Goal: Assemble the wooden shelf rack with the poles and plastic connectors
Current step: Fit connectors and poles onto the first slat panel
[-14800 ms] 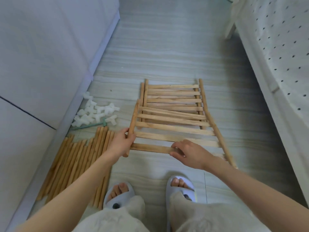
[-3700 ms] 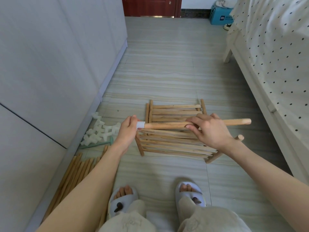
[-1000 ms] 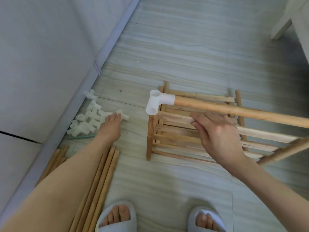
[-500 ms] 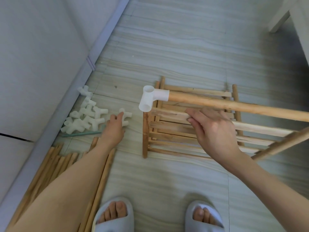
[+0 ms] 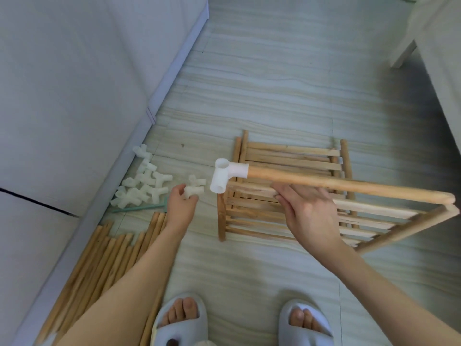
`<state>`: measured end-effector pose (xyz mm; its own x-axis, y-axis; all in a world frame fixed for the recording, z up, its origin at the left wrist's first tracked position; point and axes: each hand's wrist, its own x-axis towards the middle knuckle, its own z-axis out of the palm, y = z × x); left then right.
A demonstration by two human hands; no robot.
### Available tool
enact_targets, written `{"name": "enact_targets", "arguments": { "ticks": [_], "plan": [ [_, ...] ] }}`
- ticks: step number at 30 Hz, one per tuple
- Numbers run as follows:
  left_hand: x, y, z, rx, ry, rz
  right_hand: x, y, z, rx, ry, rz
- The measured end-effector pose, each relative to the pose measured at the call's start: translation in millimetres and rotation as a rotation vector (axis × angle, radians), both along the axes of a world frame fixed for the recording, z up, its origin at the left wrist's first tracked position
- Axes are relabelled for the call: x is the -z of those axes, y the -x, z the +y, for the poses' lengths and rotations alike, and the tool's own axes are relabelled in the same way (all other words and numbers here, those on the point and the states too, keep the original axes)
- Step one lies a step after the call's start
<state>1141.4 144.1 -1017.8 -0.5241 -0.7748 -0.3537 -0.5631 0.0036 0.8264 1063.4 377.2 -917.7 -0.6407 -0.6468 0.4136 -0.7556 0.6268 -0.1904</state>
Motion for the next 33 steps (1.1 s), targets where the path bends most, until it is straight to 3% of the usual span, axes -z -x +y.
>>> {"name": "enact_targets", "arguments": {
  "ticks": [6,11,17,20,24,27,29,31,33],
  "plan": [
    [-128.6,-20.1,8.4,-0.113,0.075,0.229,-7.2,-19.7,9.0,0.016,-0.099,0.005],
    [-211.0,-30.6,54.8,0.170,0.234,0.485,-17.8,-25.9,14.6,-0.028,-0.241,-0.155],
    [-206.2,-16.0,122.1,0.511,0.266,0.441,-21.6,-39.6,25.9,0.029,-0.242,-0.104],
    [-194.6,-10.1,126.2,0.524,0.283,0.397,-18.4,-45.9,32.9,0.024,-0.250,-0.208],
    [-187.3,-10.8,122.3,0.526,0.258,0.406,-16.4,-47.8,50.9,0.030,-0.270,-0.173],
    [-185.3,-11.7,119.7,0.542,0.215,0.429,-29.7,-51.2,61.1,-0.029,-0.300,-0.366],
    [-184.4,-12.0,119.1,0.567,0.201,0.438,-54.2,-58.4,63.8,-0.039,-0.077,-0.653],
    [-185.3,-13.3,119.0,0.575,0.180,0.462,-80.6,-63.7,61.5,0.014,0.317,-0.973],
    [-187.6,-14.7,118.8,0.579,0.153,0.486,-101.8,-60.9,54.6,0.121,0.597,-1.101]
  ]
}}
